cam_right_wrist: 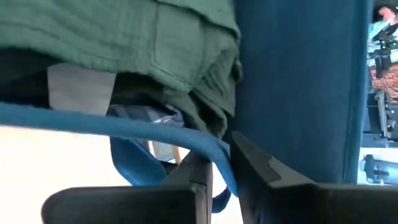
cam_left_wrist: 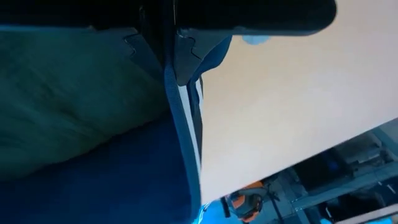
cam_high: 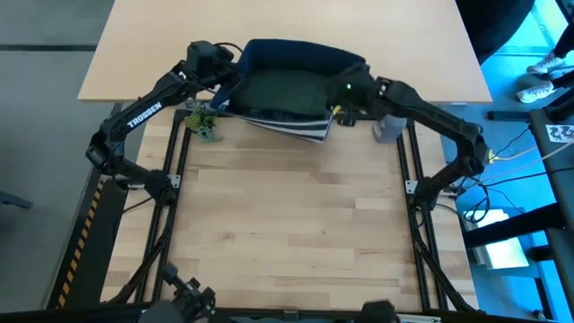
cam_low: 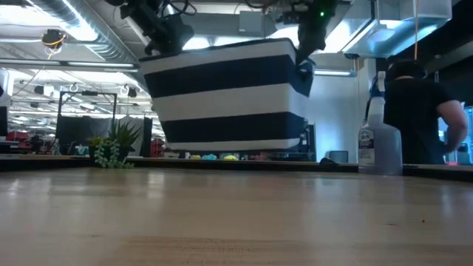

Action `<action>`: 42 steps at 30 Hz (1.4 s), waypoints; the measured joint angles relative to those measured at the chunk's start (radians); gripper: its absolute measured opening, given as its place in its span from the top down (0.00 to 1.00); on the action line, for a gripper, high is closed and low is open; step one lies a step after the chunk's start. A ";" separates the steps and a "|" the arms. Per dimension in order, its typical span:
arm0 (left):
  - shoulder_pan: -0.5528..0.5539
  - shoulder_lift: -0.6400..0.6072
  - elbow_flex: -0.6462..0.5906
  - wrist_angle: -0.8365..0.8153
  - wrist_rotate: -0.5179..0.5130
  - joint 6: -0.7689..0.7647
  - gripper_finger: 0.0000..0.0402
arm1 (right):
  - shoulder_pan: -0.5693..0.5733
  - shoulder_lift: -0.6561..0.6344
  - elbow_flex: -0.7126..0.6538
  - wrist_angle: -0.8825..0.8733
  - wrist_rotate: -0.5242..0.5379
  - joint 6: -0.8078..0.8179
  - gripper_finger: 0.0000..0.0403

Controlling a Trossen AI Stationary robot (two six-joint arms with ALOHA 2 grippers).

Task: Fold Laundry from Bin
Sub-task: Move the laundry bin to the other table

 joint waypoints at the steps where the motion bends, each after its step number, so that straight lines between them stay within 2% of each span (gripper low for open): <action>1: 0.004 0.008 0.000 0.000 0.001 0.000 0.99 | -0.020 0.002 0.000 0.021 -0.010 -0.010 0.90; 7: 0.025 0.055 0.000 0.000 0.010 0.020 0.99 | -0.111 0.027 0.000 0.071 -0.064 -0.076 0.89; 13: 0.054 0.120 0.000 0.034 0.016 0.023 0.99 | -0.137 0.054 0.000 0.064 -0.087 -0.129 0.86; 18: 0.081 0.162 0.000 0.092 0.019 0.018 0.99 | -0.137 0.055 0.003 0.072 -0.062 -0.169 0.69; 26: 0.095 0.177 0.002 0.115 0.018 0.006 0.99 | -0.126 0.035 0.007 0.100 0.130 -0.219 0.37; 29: 0.099 0.177 0.001 0.126 0.024 0.004 0.99 | -0.099 0.011 0.007 0.117 0.200 -0.233 0.33; 32: 0.102 0.179 -0.001 0.136 0.025 0.006 0.99 | -0.043 -0.021 0.007 0.155 0.214 -0.235 0.34; 34: 0.102 0.179 -0.001 0.137 0.022 0.014 0.99 | 0.007 -0.046 0.007 0.191 0.174 -0.222 0.37; 36: 0.102 0.179 -0.001 0.137 0.018 0.023 0.99 | 0.066 -0.066 0.007 0.224 0.080 -0.170 0.42; 40: 0.103 0.179 -0.002 0.138 0.015 0.024 0.99 | 0.171 -0.080 0.006 0.258 -0.268 -0.050 0.54; 42: 0.103 0.179 -0.002 0.138 0.014 0.024 0.99 | 0.216 -0.068 0.005 0.268 -0.405 -0.004 0.62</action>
